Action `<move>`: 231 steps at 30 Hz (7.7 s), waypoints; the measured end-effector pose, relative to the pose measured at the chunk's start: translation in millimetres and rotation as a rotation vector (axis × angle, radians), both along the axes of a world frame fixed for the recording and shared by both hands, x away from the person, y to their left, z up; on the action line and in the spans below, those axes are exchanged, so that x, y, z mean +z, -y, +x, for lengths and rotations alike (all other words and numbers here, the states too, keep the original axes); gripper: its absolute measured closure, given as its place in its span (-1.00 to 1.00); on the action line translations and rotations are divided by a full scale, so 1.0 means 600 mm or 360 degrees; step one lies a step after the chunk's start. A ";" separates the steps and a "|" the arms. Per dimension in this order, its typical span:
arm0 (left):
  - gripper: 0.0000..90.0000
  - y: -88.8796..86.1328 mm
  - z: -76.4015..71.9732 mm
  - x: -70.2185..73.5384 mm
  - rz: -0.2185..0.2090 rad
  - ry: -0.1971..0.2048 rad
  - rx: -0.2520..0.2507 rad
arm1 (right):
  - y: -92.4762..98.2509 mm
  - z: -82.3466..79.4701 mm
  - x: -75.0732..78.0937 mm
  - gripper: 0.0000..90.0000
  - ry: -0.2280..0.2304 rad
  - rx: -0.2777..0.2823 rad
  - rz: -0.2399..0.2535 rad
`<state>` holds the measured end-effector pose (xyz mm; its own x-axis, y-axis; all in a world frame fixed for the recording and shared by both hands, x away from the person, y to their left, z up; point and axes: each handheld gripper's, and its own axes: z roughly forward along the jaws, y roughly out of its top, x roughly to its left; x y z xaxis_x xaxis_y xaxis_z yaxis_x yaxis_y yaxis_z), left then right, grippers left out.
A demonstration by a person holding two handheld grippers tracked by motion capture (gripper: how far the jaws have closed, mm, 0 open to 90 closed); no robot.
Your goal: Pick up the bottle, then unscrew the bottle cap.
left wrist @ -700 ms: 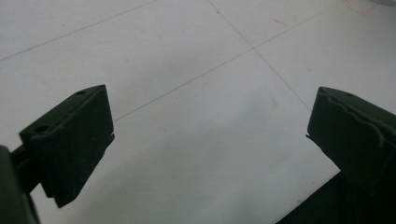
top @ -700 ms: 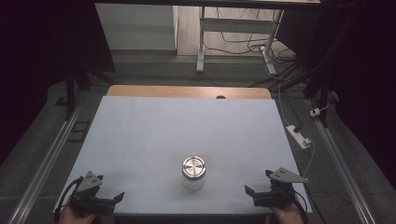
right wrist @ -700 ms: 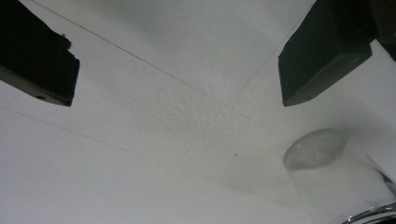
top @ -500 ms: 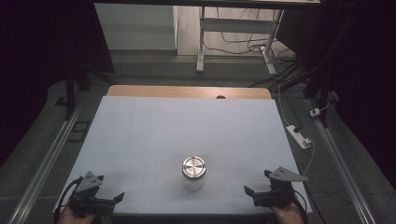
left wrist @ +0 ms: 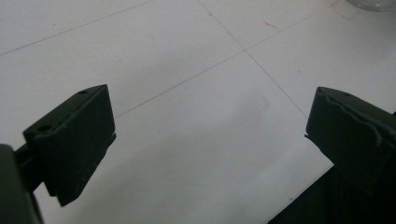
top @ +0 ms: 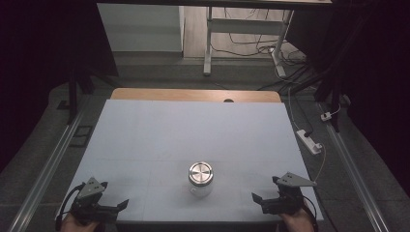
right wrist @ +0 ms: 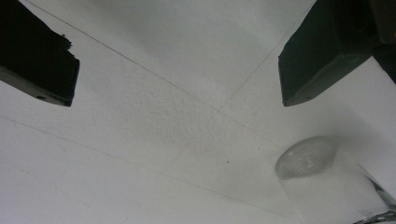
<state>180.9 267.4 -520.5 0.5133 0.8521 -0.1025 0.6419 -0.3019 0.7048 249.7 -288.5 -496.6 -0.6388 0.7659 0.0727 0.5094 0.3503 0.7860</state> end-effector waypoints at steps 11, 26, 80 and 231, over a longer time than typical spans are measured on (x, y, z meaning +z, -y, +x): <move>-0.94 -0.001 0.000 0.000 -0.0013 -0.0012 0.0007 | 0.001 0.000 0.001 -1.00 -0.0003 0.0003 0.0000; -0.94 -0.004 0.002 0.000 -0.0039 -0.0019 0.0008 | -0.010 -0.001 0.012 -1.00 0.0071 0.0103 0.0017; -0.94 -0.003 0.005 -0.002 -0.0047 -0.0042 -0.0009 | -0.156 0.030 0.008 -1.00 -0.0016 0.0486 0.0049; -1.00 0.015 0.024 0.022 -0.0136 0.0014 -0.0210 | -0.330 0.129 0.038 -0.66 0.0117 0.0763 -0.0071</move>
